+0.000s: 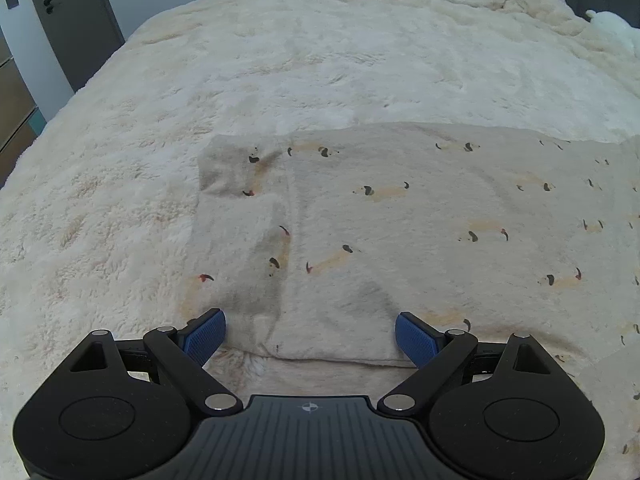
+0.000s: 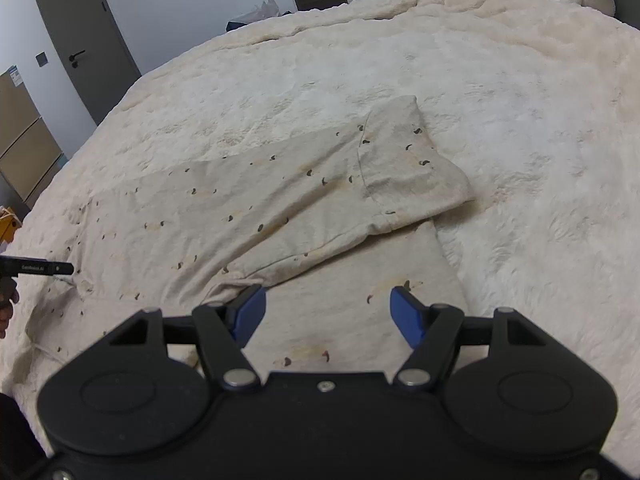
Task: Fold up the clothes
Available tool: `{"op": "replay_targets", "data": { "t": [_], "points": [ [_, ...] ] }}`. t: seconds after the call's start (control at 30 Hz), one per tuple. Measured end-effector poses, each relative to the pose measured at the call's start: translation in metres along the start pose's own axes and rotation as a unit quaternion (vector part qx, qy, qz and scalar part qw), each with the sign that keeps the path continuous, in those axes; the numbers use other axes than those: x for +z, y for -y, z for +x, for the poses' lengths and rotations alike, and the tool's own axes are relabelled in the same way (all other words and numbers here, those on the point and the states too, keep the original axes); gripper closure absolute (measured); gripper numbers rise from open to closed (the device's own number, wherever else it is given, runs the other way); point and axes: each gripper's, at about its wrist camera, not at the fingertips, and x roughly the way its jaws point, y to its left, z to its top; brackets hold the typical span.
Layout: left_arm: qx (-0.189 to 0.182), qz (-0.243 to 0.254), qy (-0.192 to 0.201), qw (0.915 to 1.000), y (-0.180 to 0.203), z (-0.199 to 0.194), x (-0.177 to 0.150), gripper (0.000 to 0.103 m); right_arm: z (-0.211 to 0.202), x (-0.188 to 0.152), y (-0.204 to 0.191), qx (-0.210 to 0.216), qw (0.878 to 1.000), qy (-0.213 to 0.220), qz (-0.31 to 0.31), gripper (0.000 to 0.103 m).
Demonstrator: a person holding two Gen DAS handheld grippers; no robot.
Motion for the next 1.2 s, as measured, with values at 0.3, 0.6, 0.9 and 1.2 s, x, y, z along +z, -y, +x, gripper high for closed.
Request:
{"op": "replay_targets", "data": {
  "t": [0.3, 0.6, 0.9, 1.2],
  "points": [
    [-0.006, -0.010, 0.007, 0.9999, -0.011, -0.002, -0.002, 0.013, 0.004, 0.001, -0.009, -0.033, 0.999, 0.000, -0.023, 0.035],
    [-0.018, -0.009, 0.012, 0.9997, -0.022, -0.004, -0.007, 0.013, -0.001, -0.005, -0.025, -0.088, 0.994, 0.022, -0.058, 0.034],
    [-0.019, -0.004, 0.022, 0.9996, -0.032, -0.012, -0.010, 0.013, -0.009, -0.012, -0.045, -0.101, 0.990, 0.035, -0.092, 0.034],
    [-0.031, 0.008, 0.041, 0.9986, -0.047, -0.017, -0.006, 0.013, -0.016, -0.036, -0.105, -0.082, 0.986, 0.046, -0.136, 0.034]
  ]
}}
